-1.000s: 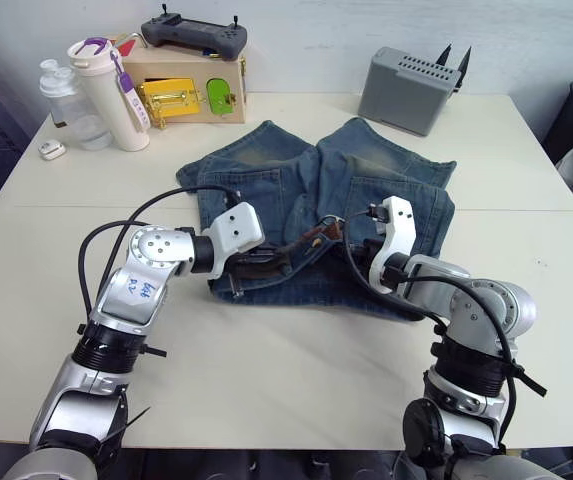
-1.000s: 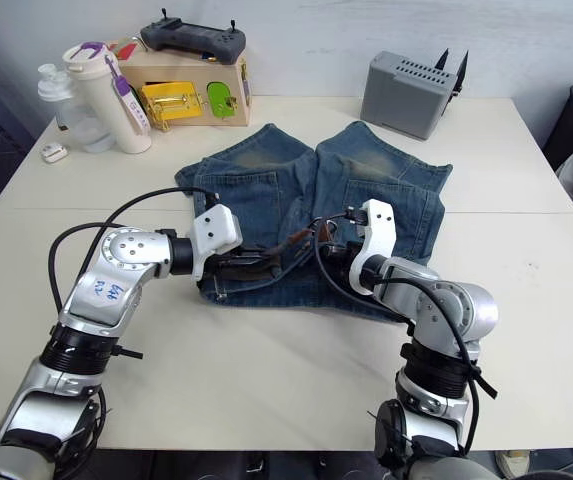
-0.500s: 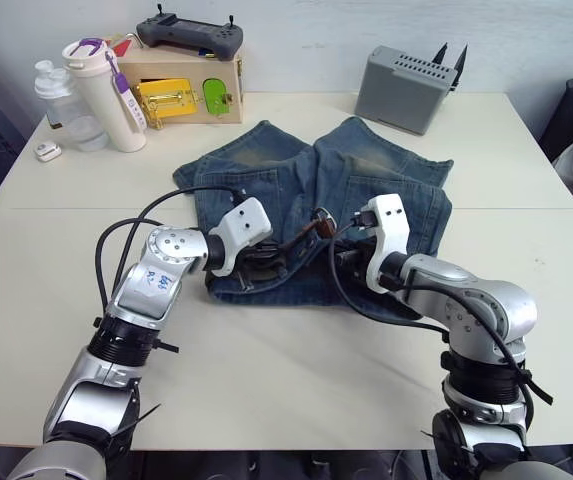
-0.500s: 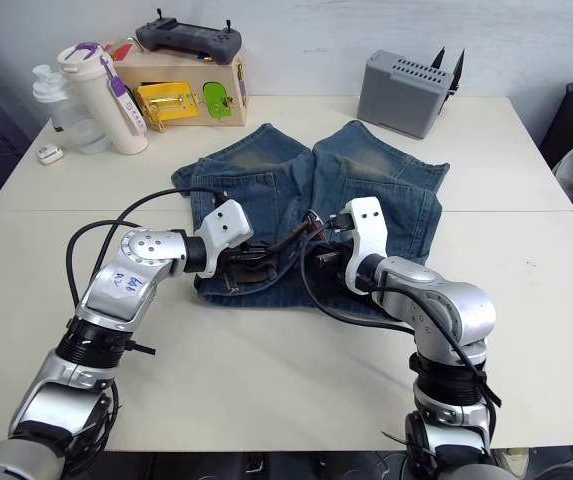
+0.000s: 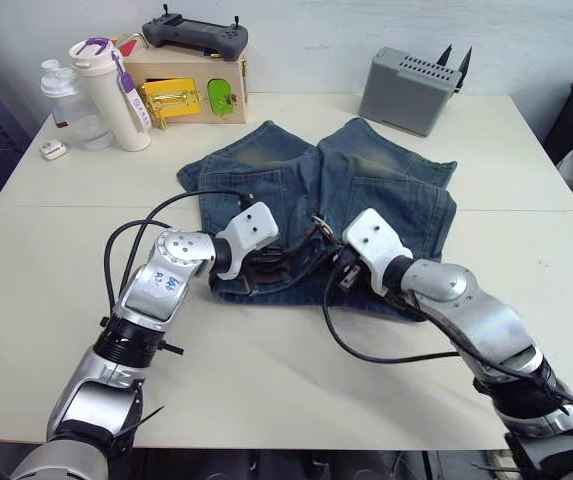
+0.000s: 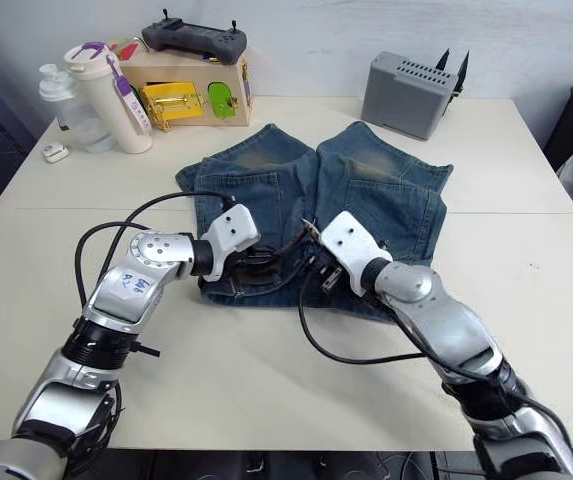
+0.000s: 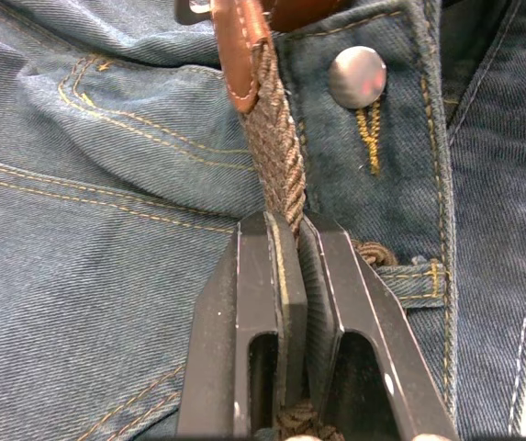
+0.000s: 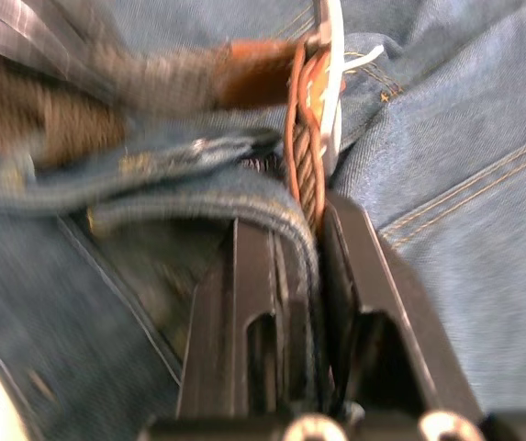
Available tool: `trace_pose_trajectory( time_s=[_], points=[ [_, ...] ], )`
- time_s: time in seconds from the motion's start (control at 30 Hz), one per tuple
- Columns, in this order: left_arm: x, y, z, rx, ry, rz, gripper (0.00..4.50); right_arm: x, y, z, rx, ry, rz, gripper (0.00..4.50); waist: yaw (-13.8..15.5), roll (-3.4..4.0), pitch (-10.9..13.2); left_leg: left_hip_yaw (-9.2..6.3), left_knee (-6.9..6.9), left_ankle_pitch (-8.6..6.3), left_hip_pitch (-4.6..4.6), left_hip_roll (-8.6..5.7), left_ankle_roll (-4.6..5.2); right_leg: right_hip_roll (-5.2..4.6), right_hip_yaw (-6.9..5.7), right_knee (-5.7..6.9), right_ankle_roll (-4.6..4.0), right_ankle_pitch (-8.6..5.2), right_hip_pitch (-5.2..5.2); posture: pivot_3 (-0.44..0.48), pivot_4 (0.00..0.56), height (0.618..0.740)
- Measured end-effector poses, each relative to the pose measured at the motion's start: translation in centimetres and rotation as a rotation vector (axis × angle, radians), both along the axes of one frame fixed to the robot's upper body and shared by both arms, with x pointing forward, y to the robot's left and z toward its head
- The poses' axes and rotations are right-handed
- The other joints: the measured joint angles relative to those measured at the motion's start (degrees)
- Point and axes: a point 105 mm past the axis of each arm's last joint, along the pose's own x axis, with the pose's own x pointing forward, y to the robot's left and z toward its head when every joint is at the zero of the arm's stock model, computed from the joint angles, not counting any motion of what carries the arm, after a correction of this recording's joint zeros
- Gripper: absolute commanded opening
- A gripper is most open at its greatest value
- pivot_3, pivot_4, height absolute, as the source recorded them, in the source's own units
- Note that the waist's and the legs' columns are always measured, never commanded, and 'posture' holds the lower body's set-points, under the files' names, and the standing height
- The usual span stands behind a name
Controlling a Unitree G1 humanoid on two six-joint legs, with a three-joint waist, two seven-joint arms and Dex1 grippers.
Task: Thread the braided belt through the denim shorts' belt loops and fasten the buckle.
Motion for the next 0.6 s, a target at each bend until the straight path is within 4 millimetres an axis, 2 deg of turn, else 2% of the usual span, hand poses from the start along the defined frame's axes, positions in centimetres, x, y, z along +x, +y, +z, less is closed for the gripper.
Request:
trace_pose_trajectory(
  time_s=[0.2,0.43,0.6],
  points=[
    [-0.1,0.2,0.6,-0.002,-0.030,-0.006,0.00,0.4,-0.2,0.0,-0.155,-0.152,0.070,0.01,0.08,0.00,0.00,-0.01,0.03,0.01,0.00,0.00,-0.02,0.00,-0.01,0.01,0.00,0.00,0.00,0.000,0.150,0.736],
    [-0.8,-0.5,1.1,-0.026,-0.068,-0.044,0.00,0.8,-0.1,-0.6,-0.153,-0.165,0.078,0.01,0.08,-0.01,0.00,-0.01,0.07,0.02,0.02,0.01,-0.04,0.00,0.00,0.12,0.00,0.00,0.02,0.000,0.150,0.736],
    [-0.6,-0.4,1.7,-0.050,-0.117,-0.031,0.00,0.4,0.1,-0.4,-0.174,-0.168,0.150,0.01,0.15,-0.01,0.00,-0.01,0.09,0.02,0.02,0.01,-0.04,0.00,-0.01,0.09,0.00,0.00,0.03,0.000,0.150,0.736]
  ],
)
